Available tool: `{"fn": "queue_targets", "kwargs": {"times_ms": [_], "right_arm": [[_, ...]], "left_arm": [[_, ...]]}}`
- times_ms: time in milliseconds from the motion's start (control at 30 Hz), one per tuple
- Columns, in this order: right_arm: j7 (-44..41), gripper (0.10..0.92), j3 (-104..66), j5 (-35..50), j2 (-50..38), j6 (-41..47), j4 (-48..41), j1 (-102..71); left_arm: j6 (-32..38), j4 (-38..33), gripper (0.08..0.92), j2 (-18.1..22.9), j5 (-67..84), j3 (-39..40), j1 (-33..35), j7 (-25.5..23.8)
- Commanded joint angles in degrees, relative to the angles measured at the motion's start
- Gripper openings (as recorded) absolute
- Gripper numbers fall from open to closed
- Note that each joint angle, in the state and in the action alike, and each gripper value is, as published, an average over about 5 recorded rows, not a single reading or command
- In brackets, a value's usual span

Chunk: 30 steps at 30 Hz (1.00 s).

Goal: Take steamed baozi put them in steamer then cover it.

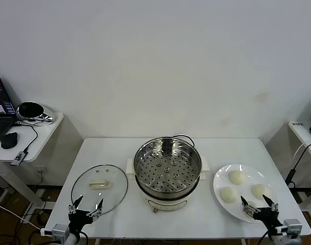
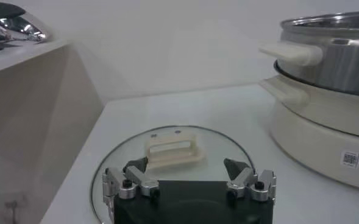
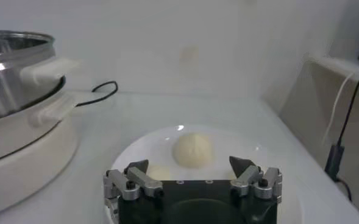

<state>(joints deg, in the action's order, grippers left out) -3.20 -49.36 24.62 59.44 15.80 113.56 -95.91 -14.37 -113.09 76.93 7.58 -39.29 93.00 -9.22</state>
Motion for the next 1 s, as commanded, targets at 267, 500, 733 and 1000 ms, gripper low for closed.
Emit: {"fn": "queue_targets", "kwargs": {"times_ms": [267, 500, 733, 1000], "right_arm": [[-27.4, 0.823, -6.1, -27.1, -19.8, 13.7, -4.6, 16.1], [-53.5, 0.823, 3.8, -41.3, -29.7, 9.8, -14.2, 33.4], [-65.2, 0.823, 30.1, -49.0, -34.3, 1.6, -24.6, 54.7], [-65.7, 0.823, 61.5, -43.9, -28.8, -11.2, -39.1, 80.0]], "left_arm": [[0.2, -1.0, 0.823, 1.9, -1.8, 0.4, 0.1, 0.1], [0.7, -2.3, 0.823, 2.3, -3.1, 0.2, 1.0, 0.2], [1.3, -4.6, 0.823, 2.5, -3.9, -0.8, 2.1, 0.4], [1.7, -5.6, 0.823, 4.1, -5.0, -1.7, 3.2, 0.6]]}}
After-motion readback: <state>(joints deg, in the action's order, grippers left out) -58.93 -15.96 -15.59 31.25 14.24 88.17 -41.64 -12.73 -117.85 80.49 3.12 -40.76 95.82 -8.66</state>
